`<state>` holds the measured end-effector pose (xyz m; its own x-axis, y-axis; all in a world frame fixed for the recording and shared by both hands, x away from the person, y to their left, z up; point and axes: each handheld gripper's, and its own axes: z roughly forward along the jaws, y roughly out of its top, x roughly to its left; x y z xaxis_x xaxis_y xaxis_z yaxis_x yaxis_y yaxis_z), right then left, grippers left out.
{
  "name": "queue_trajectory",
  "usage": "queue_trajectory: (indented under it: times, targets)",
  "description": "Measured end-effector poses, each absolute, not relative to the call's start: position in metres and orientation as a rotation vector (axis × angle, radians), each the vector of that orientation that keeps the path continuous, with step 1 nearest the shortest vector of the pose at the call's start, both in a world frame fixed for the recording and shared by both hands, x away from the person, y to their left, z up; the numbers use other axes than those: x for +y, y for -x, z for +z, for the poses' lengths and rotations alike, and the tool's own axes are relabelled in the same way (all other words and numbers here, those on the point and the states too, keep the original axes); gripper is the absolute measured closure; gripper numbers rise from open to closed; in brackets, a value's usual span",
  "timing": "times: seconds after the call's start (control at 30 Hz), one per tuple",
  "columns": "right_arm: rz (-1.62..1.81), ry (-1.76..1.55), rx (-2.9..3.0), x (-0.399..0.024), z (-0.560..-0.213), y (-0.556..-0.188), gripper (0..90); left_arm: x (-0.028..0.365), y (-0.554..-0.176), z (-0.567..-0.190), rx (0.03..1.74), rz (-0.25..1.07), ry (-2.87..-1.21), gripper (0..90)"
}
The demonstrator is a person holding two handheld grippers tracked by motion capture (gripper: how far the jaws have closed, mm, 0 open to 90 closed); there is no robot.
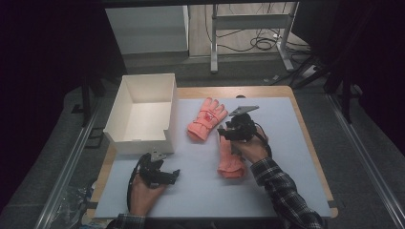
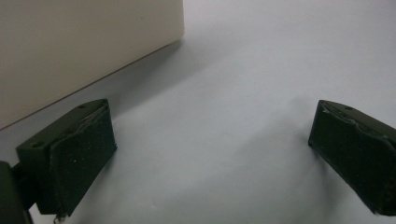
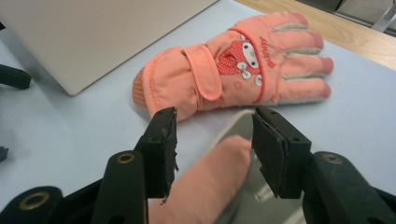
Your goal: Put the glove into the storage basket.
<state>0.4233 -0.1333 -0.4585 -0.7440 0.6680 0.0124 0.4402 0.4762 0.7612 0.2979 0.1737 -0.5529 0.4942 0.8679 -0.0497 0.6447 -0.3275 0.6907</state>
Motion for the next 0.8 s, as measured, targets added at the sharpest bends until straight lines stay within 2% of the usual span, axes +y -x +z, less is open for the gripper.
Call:
queue_trajectory:
  times: [0.8]
  targets:
    - [1.033,-0.851,2.531,-0.078,-0.473,-0.469,45.5,0.174,-0.298,-0.553,1.241,0.435,-2.079,0.4]
